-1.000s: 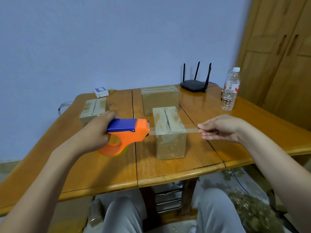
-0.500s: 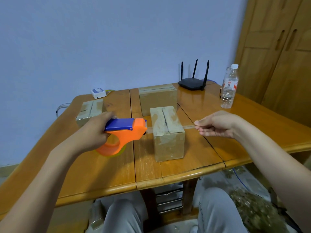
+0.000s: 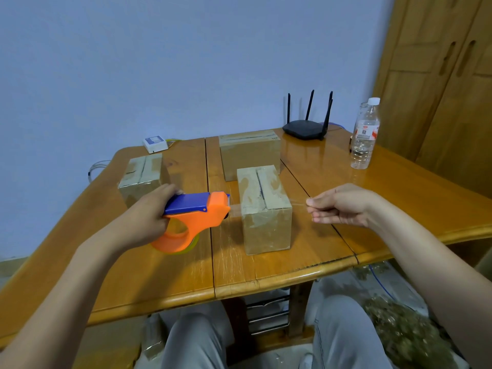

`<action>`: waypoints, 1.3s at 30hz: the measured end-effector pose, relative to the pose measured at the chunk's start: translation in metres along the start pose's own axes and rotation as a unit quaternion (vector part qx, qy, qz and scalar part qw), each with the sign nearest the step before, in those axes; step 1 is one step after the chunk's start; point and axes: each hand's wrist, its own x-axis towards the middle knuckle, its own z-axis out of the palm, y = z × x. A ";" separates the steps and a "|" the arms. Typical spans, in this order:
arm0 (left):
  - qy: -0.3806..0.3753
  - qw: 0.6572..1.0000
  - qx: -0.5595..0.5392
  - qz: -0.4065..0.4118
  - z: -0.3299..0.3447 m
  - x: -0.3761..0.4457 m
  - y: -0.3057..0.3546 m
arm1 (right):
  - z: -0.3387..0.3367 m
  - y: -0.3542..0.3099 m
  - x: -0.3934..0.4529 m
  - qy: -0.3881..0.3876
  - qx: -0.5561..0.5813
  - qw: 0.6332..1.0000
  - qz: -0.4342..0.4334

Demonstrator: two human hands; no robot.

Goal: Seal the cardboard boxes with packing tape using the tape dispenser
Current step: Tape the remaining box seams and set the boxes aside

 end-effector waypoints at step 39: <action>0.012 1.000 0.015 0.006 -0.007 0.007 -0.002 | 0.081 0.012 -0.040 0.237 -0.339 0.834 -0.364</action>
